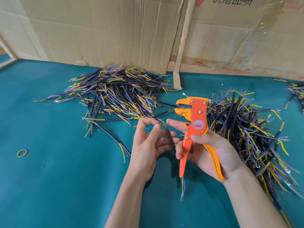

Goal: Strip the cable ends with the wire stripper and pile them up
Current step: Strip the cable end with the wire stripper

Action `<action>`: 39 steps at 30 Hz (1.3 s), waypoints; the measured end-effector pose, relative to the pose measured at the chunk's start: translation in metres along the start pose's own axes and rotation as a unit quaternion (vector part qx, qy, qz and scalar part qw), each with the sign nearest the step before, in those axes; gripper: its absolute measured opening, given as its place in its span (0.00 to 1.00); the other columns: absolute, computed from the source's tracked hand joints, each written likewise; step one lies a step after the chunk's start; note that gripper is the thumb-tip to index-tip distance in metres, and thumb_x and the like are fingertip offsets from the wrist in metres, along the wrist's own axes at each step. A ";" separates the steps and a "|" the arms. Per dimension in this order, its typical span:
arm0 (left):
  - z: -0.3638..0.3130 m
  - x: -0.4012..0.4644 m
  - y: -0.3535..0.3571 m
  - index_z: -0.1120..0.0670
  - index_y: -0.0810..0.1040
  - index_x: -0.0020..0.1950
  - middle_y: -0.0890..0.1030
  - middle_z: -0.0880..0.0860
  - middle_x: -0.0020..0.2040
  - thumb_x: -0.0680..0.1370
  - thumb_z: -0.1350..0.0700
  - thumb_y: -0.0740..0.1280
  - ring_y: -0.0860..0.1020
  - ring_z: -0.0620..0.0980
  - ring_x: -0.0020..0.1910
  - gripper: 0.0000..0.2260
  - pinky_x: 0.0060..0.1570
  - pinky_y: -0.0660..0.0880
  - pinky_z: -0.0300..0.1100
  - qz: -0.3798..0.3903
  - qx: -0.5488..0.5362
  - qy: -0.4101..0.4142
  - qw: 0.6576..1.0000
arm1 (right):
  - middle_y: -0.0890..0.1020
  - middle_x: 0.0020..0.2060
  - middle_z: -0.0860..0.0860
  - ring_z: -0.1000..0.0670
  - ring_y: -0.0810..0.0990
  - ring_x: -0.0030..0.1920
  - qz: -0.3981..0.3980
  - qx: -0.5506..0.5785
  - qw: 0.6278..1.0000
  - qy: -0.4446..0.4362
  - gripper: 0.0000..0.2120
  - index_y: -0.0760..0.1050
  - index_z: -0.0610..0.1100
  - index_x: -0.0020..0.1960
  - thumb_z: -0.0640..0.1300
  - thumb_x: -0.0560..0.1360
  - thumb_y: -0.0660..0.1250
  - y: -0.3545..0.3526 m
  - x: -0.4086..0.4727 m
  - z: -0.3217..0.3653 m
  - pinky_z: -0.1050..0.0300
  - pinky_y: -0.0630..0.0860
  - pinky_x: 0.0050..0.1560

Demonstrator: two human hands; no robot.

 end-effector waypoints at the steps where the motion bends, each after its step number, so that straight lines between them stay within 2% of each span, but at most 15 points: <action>1: 0.001 0.000 0.000 0.51 0.71 0.50 0.83 0.62 0.43 0.85 0.57 0.62 0.84 0.61 0.42 0.04 0.39 0.81 0.49 -0.002 -0.010 -0.004 1.000 | 0.70 0.60 0.28 0.42 0.80 0.41 -0.002 0.005 1.000 -0.003 0.35 0.75 0.37 0.71 0.48 0.67 0.79 0.000 0.000 0.000 0.49 0.79 0.47; 6: 0.001 0.000 0.005 0.52 0.70 0.49 0.81 0.68 0.45 0.77 0.64 0.69 0.81 0.61 0.37 0.10 0.39 0.79 0.51 0.016 -0.060 -0.009 0.998 | 0.72 0.55 0.29 0.42 0.80 0.41 -0.017 0.019 1.000 -0.017 0.37 0.75 0.36 0.71 0.49 0.66 0.79 0.003 0.001 0.002 0.51 0.79 0.47; 9: 0.002 0.000 0.007 0.54 0.68 0.50 0.80 0.67 0.43 0.75 0.67 0.72 0.79 0.59 0.33 0.15 0.42 0.77 0.52 0.022 -0.059 -0.006 0.998 | 0.69 0.60 0.21 0.42 0.80 0.41 -0.012 0.017 0.999 -0.028 0.36 0.75 0.36 0.71 0.49 0.67 0.79 0.005 0.001 0.004 0.51 0.79 0.48; 12: 0.002 0.000 0.003 0.58 0.70 0.51 0.83 0.64 0.43 0.72 0.65 0.74 0.83 0.59 0.38 0.15 0.46 0.78 0.53 -0.013 -0.054 -0.008 0.998 | 0.59 0.66 0.17 0.42 0.80 0.42 0.002 0.006 0.999 -0.036 0.34 0.76 0.37 0.71 0.49 0.68 0.77 0.008 0.001 0.006 0.51 0.79 0.49; 15: 0.000 -0.001 0.003 0.59 0.74 0.50 0.86 0.62 0.44 0.69 0.61 0.78 0.85 0.56 0.41 0.16 0.50 0.78 0.54 -0.047 -0.021 -0.003 0.999 | 0.58 0.66 0.18 0.43 0.80 0.42 0.004 0.013 0.999 -0.037 0.33 0.76 0.37 0.71 0.49 0.69 0.76 0.006 0.000 0.008 0.51 0.79 0.49; 18: -0.001 -0.002 0.000 0.61 0.77 0.51 0.86 0.63 0.44 0.69 0.60 0.77 0.85 0.55 0.39 0.14 0.47 0.81 0.48 -0.093 0.022 0.015 0.995 | 0.66 0.65 0.20 0.43 0.81 0.41 -0.026 0.006 0.999 -0.036 0.29 0.77 0.36 0.69 0.43 0.70 0.72 0.002 -0.001 0.006 0.51 0.79 0.47; 20: -0.002 -0.002 0.000 0.62 0.78 0.50 0.86 0.62 0.43 0.72 0.65 0.75 0.86 0.55 0.40 0.10 0.44 0.82 0.43 -0.114 0.053 0.032 0.992 | 0.77 0.62 0.29 0.41 0.81 0.40 -0.054 -0.002 0.998 -0.033 0.29 0.77 0.34 0.68 0.43 0.69 0.70 -0.002 -0.001 0.005 0.50 0.80 0.44; 22: -0.003 -0.003 0.000 0.62 0.79 0.50 0.87 0.59 0.42 0.74 0.68 0.74 0.87 0.55 0.40 0.08 0.43 0.81 0.40 -0.130 0.096 0.051 0.985 | 0.83 0.57 0.38 0.39 0.80 0.39 -0.077 -0.011 0.997 -0.028 0.30 0.75 0.32 0.69 0.40 0.68 0.71 -0.004 -0.001 0.004 0.50 0.80 0.42; 24: -0.005 -0.004 -0.001 0.59 0.80 0.48 0.87 0.56 0.41 0.74 0.69 0.74 0.87 0.53 0.40 0.08 0.42 0.81 0.39 -0.156 0.140 0.076 0.975 | 0.84 0.57 0.41 0.39 0.80 0.39 -0.093 -0.023 0.995 -0.037 0.28 0.74 0.32 0.69 0.36 0.69 0.70 -0.004 0.000 0.005 0.50 0.79 0.41; 27: -0.008 -0.006 -0.003 0.52 0.81 0.43 0.87 0.49 0.40 0.73 0.67 0.76 0.86 0.49 0.40 0.11 0.45 0.81 0.39 -0.209 0.226 0.121 0.944 | 0.83 0.51 0.38 0.40 0.79 0.37 -0.109 -0.027 0.992 -0.059 0.27 0.77 0.33 0.67 0.39 0.68 0.68 -0.005 -0.002 0.010 0.50 0.78 0.41; 30: -0.010 -0.010 -0.001 0.50 0.80 0.41 0.85 0.42 0.39 0.73 0.65 0.76 0.84 0.41 0.39 0.11 0.43 0.77 0.31 -0.231 0.285 0.156 0.917 | 0.81 0.55 0.37 0.40 0.78 0.36 -0.089 -0.030 0.994 -0.056 0.26 0.79 0.34 0.66 0.40 0.68 0.68 -0.003 -0.002 0.009 0.49 0.78 0.42; 33: -0.011 -0.012 0.003 0.51 0.80 0.41 0.84 0.39 0.40 0.73 0.65 0.76 0.83 0.39 0.39 0.10 0.44 0.75 0.28 -0.212 0.340 0.192 0.896 | 0.78 0.60 0.31 0.40 0.79 0.37 -0.077 -0.035 0.996 -0.039 0.23 0.79 0.34 0.64 0.37 0.70 0.68 0.001 0.001 0.003 0.48 0.79 0.41; 36: -0.011 -0.013 0.008 0.50 0.81 0.44 0.83 0.39 0.39 0.73 0.65 0.75 0.82 0.39 0.39 0.10 0.44 0.75 0.28 -0.188 0.393 0.226 0.871 | 0.71 0.55 0.20 0.39 0.79 0.39 -0.077 -0.062 0.995 -0.005 0.23 0.79 0.37 0.66 0.37 0.70 0.69 0.003 0.003 -0.002 0.44 0.77 0.44; 37: -0.011 -0.014 0.009 0.50 0.81 0.44 0.83 0.40 0.38 0.73 0.66 0.75 0.82 0.40 0.39 0.11 0.44 0.75 0.28 -0.181 0.406 0.237 0.864 | 0.72 0.52 0.19 0.38 0.79 0.39 -0.075 -0.071 0.995 0.006 0.24 0.79 0.38 0.67 0.37 0.71 0.70 0.003 0.003 -0.003 0.43 0.76 0.45; 39: -0.012 -0.014 0.009 0.52 0.81 0.44 0.83 0.44 0.38 0.72 0.67 0.75 0.81 0.41 0.39 0.10 0.43 0.74 0.28 -0.173 0.429 0.259 0.848 | 0.76 0.44 0.24 0.38 0.79 0.40 -0.072 -0.082 0.994 0.020 0.25 0.79 0.40 0.67 0.39 0.70 0.72 0.002 0.003 -0.004 0.43 0.75 0.45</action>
Point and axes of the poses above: each hand's wrist, its own x-axis towards the middle knuckle, its own y-axis out of the palm, z = x × y, the point moved 4 cm from there along x, towards the middle knuckle
